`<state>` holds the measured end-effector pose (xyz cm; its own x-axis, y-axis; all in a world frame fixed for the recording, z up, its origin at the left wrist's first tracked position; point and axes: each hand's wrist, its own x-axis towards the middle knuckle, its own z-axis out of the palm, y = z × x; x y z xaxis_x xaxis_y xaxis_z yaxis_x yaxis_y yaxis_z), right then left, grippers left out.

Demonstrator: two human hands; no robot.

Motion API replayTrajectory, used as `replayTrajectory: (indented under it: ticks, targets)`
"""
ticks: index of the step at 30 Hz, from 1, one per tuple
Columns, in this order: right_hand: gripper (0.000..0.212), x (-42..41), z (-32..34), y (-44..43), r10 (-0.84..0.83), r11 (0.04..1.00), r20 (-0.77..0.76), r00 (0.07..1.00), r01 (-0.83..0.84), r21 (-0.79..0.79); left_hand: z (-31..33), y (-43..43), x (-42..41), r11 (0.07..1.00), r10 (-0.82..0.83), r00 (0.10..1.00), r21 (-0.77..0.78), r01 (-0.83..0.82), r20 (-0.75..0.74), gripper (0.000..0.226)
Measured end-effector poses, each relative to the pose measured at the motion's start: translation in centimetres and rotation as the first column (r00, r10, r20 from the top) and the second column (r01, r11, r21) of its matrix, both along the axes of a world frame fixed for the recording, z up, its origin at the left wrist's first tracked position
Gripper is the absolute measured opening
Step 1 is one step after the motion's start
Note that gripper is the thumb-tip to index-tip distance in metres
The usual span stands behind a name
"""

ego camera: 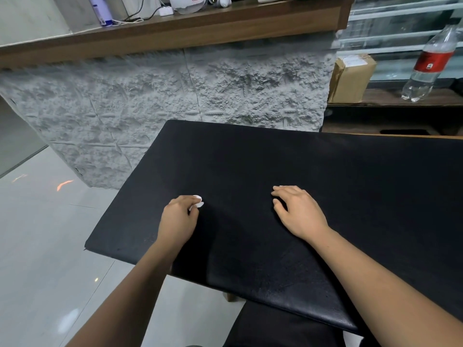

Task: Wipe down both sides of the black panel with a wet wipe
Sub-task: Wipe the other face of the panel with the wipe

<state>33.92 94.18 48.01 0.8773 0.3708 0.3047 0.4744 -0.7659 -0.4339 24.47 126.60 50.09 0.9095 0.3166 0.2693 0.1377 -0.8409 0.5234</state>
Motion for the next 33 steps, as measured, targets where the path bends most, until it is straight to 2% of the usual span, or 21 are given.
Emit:
replayTrajectory:
  ticks: [6, 20, 26, 33]
  targets:
    - [0.035, 0.1, 0.0, 0.0, 0.001, 1.000, 0.006, 1.000, -0.001, -0.002, -0.4, -1.4, 0.5, 0.994, 0.040, 0.999, -0.099, -0.041, -0.011, 0.032]
    - [0.036, 0.3, -0.2, 0.0, 0.002, 1.000, 0.011, 1.000, -0.002, -0.017, -0.4, -8.9, 0.8, 0.979, -0.195, 0.981, -0.066, 0.195, -0.001, 0.032]
    - [0.037, 0.2, -0.2, -0.1, 0.002, 1.000, -0.012, 1.000, -0.002, -0.005, 0.1, -7.1, 1.0, 0.965, -0.254, 0.967, -0.072, 0.252, -0.012, 0.027]
    - [0.037, 0.2, -0.3, -0.1, 0.004, 1.000, -0.012, 1.000, -0.004, 0.000, 0.7, -2.4, 2.4, 0.984, -0.175, 0.983, -0.042, 0.173, -0.048, 0.024]
